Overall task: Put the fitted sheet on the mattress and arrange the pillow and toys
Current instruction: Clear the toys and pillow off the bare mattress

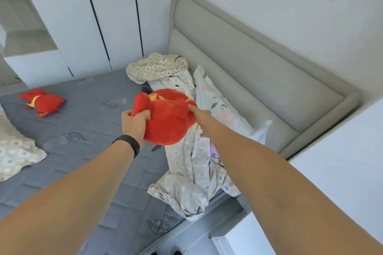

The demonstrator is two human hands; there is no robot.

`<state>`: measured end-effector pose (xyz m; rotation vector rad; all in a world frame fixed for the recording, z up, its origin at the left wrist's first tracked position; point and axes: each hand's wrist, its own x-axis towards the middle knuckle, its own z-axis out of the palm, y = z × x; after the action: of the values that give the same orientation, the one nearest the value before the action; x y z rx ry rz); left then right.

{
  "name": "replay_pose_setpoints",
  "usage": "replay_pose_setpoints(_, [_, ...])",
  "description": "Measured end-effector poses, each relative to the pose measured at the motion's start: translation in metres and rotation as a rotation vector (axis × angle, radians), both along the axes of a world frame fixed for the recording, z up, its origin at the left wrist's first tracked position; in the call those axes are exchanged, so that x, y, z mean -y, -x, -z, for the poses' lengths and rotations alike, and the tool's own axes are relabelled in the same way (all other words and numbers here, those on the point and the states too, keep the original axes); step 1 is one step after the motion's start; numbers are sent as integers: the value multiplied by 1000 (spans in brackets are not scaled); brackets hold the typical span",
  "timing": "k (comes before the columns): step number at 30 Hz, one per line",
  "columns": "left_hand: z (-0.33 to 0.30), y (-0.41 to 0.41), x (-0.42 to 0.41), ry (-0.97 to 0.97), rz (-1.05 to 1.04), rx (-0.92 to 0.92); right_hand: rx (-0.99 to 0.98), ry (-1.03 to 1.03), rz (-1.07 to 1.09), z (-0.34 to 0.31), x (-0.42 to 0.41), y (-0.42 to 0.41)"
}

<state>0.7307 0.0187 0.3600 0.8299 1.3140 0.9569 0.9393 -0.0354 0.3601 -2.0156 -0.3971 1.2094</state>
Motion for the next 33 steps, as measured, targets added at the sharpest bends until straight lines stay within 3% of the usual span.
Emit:
replay_pose_setpoints(4, [-3,-20,-15,45,211,131,-616,-107,-102,3,1,-13])
replay_pose_setpoints(7, [-2,-32,-28,67,304,146,-748,-195,-92,-4,-16,-18])
replay_pose_setpoints(10, [-8,-44,-41,78,365,197,-582,-232,-45,-3,-40,-34])
replay_pose_setpoints(13, [-13,-60,-59,119,483,167,-368,-293,142,-9,-55,-49])
replay_pose_setpoints(17, [-11,-87,-74,132,653,-99,96,-376,266,-19,-48,-83])
replay_pose_setpoints(21, [-11,-134,-76,113,694,-134,529,-281,207,-36,-43,-140])
replay_pose_setpoints(29, [-7,-240,-89,-97,892,-237,738,-345,251,-31,-57,-257])
replay_pose_setpoints(33, [12,-288,-98,-157,935,-373,781,-148,222,28,-72,-310])
